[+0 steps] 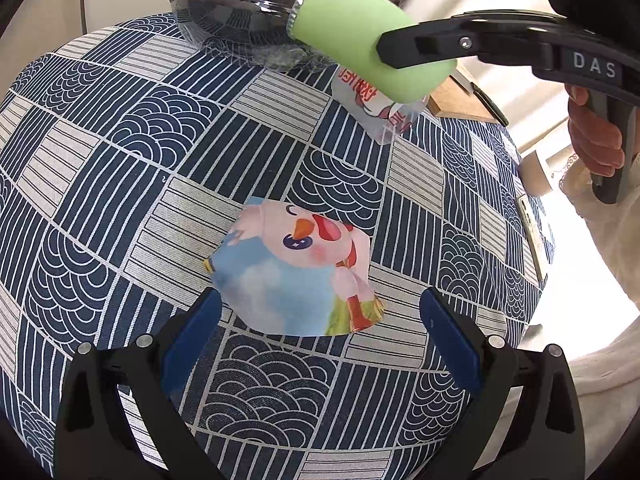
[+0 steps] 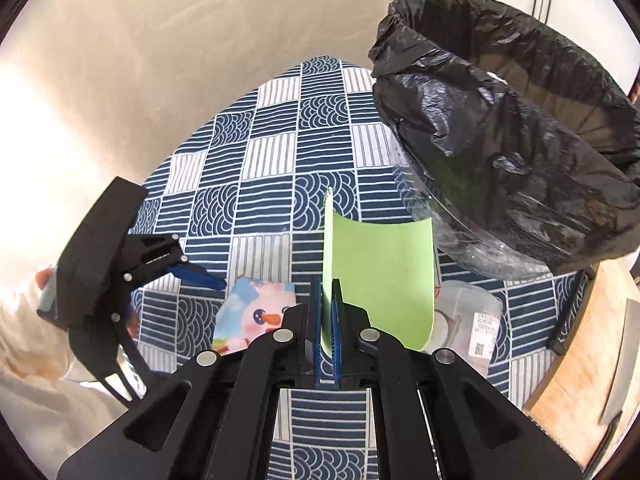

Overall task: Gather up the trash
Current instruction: 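Grasp the green foam roll with the right tool while the left tool grasps the pink cartoon wrapper, then carry the foam roll and pink wrapper over the bin and open both tools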

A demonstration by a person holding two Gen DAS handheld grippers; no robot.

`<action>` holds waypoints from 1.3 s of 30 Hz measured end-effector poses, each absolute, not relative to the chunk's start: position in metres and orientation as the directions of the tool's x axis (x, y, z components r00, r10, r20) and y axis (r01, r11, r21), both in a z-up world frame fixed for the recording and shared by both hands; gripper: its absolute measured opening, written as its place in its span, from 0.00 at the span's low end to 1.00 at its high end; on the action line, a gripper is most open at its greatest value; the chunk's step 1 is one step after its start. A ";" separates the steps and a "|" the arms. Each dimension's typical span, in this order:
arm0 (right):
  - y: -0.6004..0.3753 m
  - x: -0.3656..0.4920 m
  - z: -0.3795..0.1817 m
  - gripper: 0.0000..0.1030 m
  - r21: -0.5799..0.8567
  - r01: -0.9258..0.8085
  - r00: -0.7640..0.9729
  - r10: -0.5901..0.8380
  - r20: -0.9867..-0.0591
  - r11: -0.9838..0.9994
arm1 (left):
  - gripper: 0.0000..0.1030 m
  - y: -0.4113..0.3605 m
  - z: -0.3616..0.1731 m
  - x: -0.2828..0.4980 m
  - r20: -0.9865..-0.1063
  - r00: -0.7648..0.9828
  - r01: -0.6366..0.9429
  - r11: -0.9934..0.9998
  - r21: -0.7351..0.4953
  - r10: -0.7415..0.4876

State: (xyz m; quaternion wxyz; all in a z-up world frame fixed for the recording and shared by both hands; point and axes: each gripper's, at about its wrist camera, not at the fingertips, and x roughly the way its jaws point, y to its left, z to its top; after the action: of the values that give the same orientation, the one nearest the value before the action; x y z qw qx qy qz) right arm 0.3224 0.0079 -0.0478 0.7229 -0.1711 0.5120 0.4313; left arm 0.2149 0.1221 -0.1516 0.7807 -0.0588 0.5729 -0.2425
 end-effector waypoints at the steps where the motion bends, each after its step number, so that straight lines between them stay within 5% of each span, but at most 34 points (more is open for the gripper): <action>1: 0.003 0.320 -0.045 0.04 0.191 -0.794 0.113 0.448 -0.887 0.577 | 0.94 0.118 -0.153 0.216 -0.871 0.220 0.318 0.876 -0.363 -0.440; 14: -0.096 0.286 -0.037 0.04 0.174 -0.637 0.198 0.377 -0.905 0.751 | 0.94 0.096 -0.172 0.245 -0.920 0.199 0.374 0.894 -0.246 -0.336; 20: -0.127 0.277 -0.034 0.04 0.178 -0.581 0.224 0.366 -0.903 0.794 | 0.82 0.072 -0.176 0.240 -0.959 0.219 0.501 0.864 -0.047 -0.179; 39: -0.155 0.248 -0.039 0.04 0.221 -0.579 0.246 0.427 -0.870 0.785 | 0.67 0.092 -0.159 0.199 -0.978 0.185 0.390 0.921 -0.018 -0.098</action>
State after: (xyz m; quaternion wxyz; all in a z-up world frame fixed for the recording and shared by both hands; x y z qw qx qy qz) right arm 0.2481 -0.1546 -0.0386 0.7859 -0.0728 0.5241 0.3201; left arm 0.1993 0.0916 -0.1588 0.7605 0.1182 0.6180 -0.1602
